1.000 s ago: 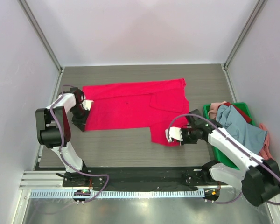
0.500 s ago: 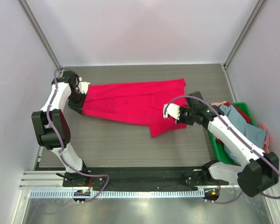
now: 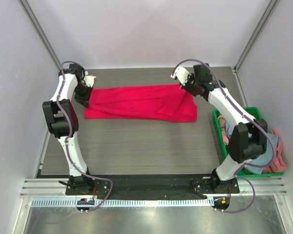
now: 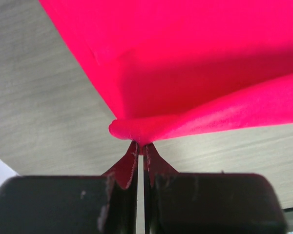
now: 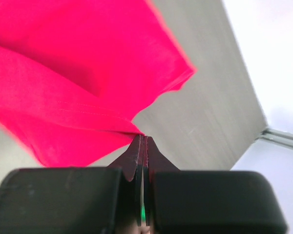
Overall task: Fold and stack the t-shirts
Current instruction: Fold the tshirt
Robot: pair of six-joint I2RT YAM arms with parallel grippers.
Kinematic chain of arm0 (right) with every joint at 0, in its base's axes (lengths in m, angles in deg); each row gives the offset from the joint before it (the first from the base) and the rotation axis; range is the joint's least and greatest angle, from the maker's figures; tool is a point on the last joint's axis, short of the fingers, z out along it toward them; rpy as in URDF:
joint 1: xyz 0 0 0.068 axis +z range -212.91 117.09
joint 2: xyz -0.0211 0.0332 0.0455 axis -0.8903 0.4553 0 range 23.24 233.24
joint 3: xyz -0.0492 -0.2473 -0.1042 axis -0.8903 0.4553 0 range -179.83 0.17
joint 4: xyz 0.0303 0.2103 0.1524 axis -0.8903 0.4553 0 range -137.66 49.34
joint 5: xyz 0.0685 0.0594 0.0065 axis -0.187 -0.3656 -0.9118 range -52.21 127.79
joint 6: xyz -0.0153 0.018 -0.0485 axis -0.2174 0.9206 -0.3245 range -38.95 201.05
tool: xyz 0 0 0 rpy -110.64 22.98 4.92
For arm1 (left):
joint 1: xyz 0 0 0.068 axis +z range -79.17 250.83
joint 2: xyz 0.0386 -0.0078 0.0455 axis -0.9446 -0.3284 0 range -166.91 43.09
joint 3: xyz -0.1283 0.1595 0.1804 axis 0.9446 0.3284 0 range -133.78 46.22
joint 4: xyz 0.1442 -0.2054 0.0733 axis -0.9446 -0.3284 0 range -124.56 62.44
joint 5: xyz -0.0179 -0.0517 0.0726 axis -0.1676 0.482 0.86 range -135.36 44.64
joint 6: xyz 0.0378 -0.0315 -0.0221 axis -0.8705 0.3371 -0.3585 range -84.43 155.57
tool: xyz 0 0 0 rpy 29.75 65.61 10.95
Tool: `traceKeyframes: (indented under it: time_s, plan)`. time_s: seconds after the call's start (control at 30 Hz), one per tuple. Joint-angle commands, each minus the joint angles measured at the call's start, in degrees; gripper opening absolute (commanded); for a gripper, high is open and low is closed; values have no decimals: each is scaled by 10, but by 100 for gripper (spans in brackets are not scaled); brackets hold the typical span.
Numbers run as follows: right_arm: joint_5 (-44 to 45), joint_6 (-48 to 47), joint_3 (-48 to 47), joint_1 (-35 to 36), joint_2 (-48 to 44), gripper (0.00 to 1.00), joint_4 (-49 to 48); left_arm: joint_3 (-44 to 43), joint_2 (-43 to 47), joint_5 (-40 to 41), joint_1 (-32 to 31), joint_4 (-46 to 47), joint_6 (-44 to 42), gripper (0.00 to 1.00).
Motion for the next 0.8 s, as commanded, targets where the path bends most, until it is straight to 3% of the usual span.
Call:
traceKeyframes:
  time_s: [0.0, 0.23, 0.53, 0.77]
  plan:
    - [16, 29, -73, -12, 43, 1, -50, -58, -35, -14, 4, -43, -6, 0]
    - [18, 40, -211, -26, 157, 1, -54, -132, -80, -1, 4, -58, -9, 0]
    - [20, 26, -294, -26, 260, 1, -54, -203, -134, 9, 4, -70, 0, 0]
    - [31, 50, -352, -26, 326, 2, -54, -209, -155, 31, 4, -51, 16, 2]
